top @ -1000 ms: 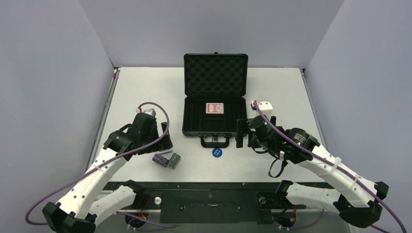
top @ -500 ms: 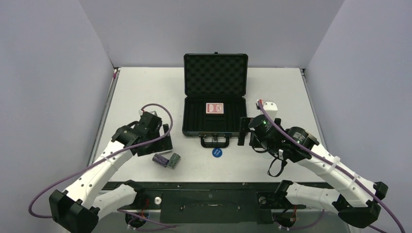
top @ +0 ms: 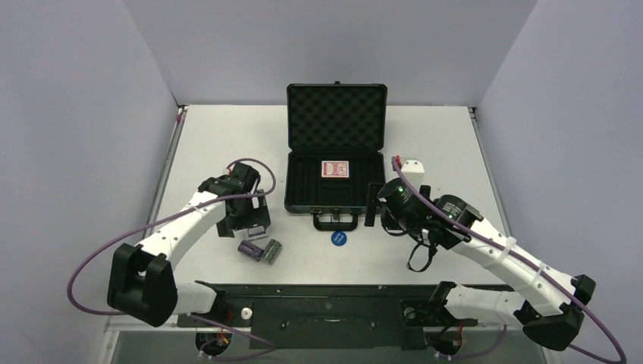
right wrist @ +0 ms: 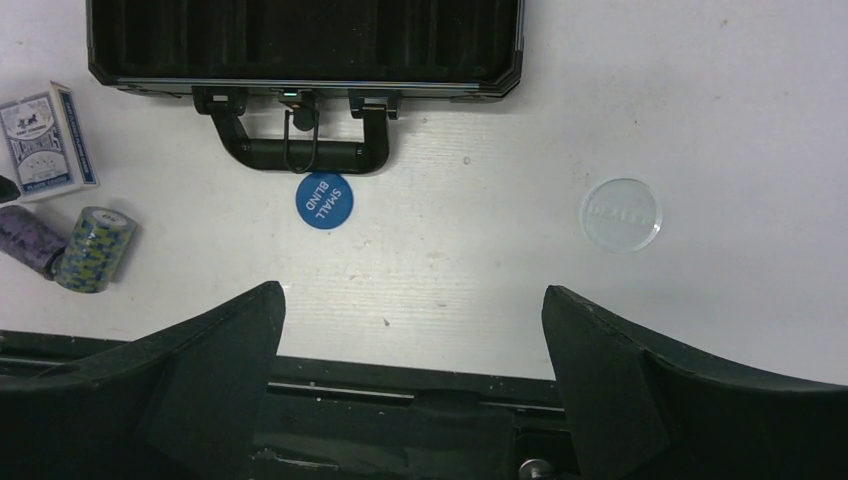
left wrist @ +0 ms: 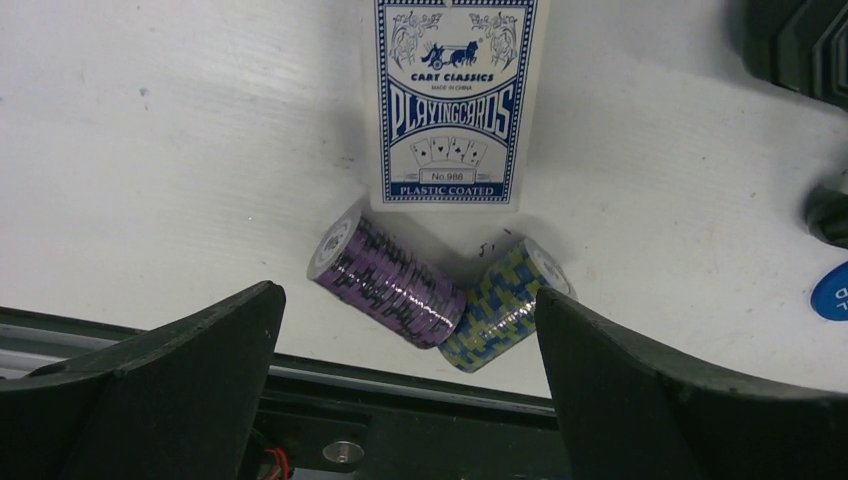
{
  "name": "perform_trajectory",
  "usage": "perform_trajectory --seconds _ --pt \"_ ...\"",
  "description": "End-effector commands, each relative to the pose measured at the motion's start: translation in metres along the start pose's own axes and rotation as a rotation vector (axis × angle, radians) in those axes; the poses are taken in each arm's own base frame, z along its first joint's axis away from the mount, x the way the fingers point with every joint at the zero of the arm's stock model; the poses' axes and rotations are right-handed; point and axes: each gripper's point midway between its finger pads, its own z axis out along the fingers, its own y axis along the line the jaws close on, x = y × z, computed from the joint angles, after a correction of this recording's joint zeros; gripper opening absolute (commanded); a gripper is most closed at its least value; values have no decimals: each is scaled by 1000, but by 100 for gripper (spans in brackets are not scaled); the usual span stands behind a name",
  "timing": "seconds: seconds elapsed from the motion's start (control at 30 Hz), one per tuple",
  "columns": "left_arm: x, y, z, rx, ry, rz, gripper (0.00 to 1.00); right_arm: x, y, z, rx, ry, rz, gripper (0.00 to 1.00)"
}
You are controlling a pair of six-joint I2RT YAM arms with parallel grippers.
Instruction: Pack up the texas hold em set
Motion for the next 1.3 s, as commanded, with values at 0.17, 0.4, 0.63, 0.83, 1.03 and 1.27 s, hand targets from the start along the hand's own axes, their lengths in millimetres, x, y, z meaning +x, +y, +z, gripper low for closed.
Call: perform_trajectory --seconds 0.17,0.4,0.63,0.83,1.03,1.27 --pt "-36 -26 30 31 -71 10 96 -23 18 6 -7 -29 -27 96" --pt "-33 -25 53 -6 -44 27 99 -18 18 2 -38 -25 21 95" --pt "-30 -22 65 1 -35 16 90 -12 15 3 -37 -8 21 94" --pt "-29 -20 74 4 -19 2 86 -10 14 2 -37 -5 14 94" --pt "-26 -18 81 3 -11 0 80 -11 12 0 -37 -7 13 94" --pt "-25 -22 85 35 -15 6 58 -9 10 0 -28 -3 -2 94"
